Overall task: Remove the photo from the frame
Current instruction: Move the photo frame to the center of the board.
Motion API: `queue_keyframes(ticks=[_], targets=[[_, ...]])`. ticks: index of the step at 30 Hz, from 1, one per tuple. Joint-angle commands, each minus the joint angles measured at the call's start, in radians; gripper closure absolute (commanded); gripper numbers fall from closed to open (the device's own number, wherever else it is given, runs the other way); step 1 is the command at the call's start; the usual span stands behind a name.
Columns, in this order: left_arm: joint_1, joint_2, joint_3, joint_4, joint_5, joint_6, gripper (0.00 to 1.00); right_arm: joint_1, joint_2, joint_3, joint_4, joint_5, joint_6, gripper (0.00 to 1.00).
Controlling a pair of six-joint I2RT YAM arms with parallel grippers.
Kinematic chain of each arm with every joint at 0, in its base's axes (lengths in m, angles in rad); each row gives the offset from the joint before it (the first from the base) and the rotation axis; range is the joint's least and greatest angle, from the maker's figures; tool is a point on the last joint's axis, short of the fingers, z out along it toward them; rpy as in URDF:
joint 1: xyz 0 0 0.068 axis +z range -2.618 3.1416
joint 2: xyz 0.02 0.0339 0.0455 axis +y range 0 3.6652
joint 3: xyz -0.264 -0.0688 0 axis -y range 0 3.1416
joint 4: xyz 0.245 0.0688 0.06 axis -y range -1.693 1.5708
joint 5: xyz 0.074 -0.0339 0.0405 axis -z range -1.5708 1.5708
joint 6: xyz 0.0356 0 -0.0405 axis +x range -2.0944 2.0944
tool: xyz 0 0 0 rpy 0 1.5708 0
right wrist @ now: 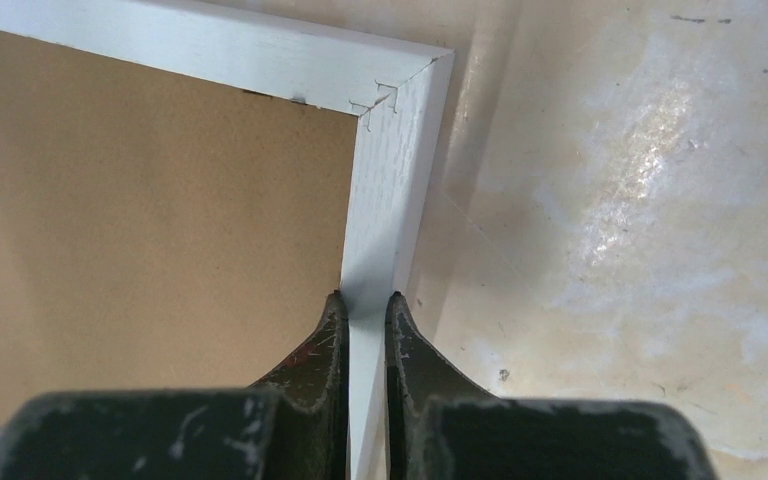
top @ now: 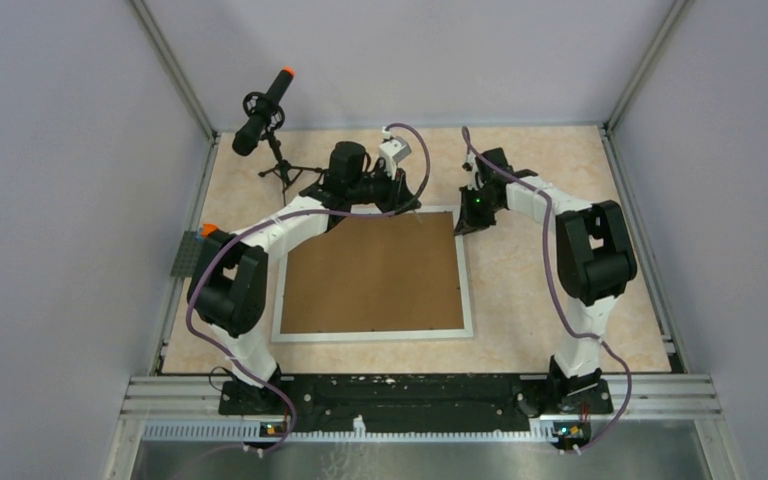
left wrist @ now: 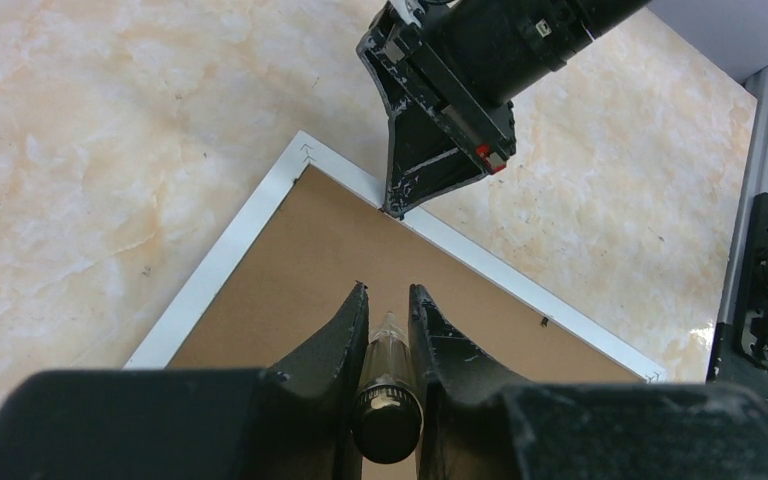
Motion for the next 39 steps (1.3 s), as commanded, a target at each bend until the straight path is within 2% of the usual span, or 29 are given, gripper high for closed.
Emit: queue_keyframes(ticks=[1,5,7,12,17,20,25,31,39], targets=[[0.002,-0.045,0.0,0.02,0.034,-0.005,1.0,-0.037,-0.023,-0.009,0.061,-0.16,-0.012,0.96],[0.004,-0.041,0.001,0.018,0.034,0.0,1.0,-0.042,-0.033,0.006,0.067,-0.162,0.001,0.57],[0.004,-0.042,0.002,0.016,0.035,0.002,1.0,-0.041,-0.035,0.003,0.073,-0.167,0.017,0.52],[0.004,-0.041,-0.002,0.01,0.034,0.007,1.0,-0.006,-0.036,-0.008,0.059,-0.113,0.017,0.52],[0.004,-0.039,-0.001,0.007,0.039,0.013,1.0,0.039,0.005,-0.007,0.014,0.026,0.027,0.53],[0.004,-0.036,0.0,-0.004,0.066,0.033,1.0,0.051,0.032,-0.011,0.002,0.086,0.033,0.58],[0.004,-0.038,-0.01,-0.024,0.064,0.054,1.0,0.026,0.108,0.031,-0.025,0.154,0.059,0.74],[0.002,-0.036,-0.018,-0.032,0.045,0.095,1.0,-0.067,0.199,0.138,-0.052,0.166,0.059,1.0],[0.002,-0.002,0.012,-0.037,0.035,0.115,1.0,-0.199,0.213,0.173,-0.042,0.167,0.055,1.0]])
